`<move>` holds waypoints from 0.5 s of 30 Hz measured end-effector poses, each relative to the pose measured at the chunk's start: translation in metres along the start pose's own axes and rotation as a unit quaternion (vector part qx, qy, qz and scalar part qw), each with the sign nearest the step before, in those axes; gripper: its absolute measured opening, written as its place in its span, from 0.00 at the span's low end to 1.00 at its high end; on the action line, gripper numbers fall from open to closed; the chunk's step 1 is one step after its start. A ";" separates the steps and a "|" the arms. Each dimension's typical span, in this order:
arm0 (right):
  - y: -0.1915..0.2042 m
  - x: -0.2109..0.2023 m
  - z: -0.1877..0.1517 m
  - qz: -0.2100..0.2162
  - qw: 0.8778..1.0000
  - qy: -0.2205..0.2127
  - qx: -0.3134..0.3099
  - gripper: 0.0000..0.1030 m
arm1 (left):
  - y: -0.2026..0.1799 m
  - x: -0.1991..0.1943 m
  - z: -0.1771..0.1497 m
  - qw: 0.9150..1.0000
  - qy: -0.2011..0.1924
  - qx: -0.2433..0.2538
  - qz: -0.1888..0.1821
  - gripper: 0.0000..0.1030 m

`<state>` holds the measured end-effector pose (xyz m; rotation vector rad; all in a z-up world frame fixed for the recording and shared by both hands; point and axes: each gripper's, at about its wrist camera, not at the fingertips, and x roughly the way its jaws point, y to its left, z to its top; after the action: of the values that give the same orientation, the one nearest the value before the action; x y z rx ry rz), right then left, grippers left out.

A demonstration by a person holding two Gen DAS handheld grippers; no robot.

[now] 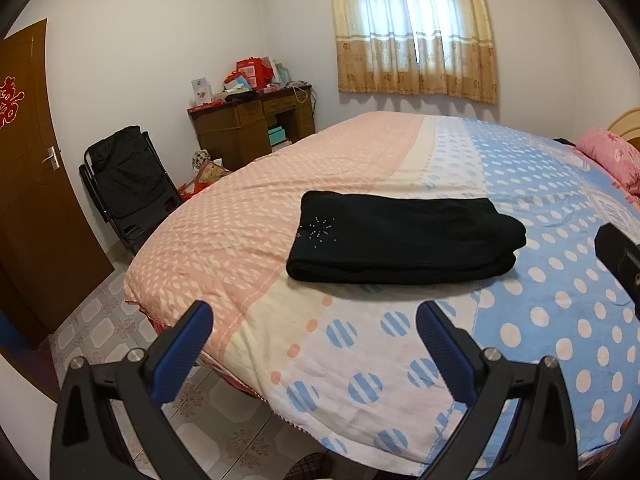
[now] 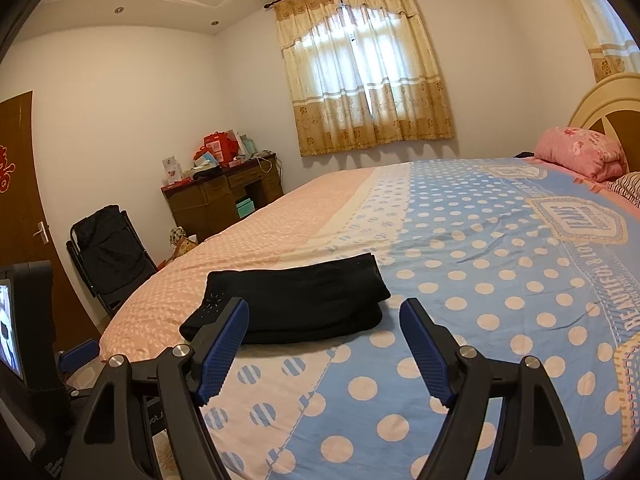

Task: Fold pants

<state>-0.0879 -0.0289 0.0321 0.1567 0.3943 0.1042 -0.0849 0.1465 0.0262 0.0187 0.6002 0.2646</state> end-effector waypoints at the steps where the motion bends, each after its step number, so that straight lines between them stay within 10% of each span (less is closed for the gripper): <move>1: 0.000 0.000 0.000 0.000 1.000 -0.001 0.000 0.77 | 0.000 0.000 0.000 1.000 0.001 -0.001 0.000 1.00; 15: -0.002 -0.006 -0.001 -0.007 1.000 -0.008 0.006 0.77 | -0.001 0.000 -0.001 1.000 0.008 -0.002 0.012 1.00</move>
<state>-0.0937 -0.0318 0.0329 0.1660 0.3797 0.0873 -0.0854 0.1458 0.0248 0.0197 0.6156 0.2891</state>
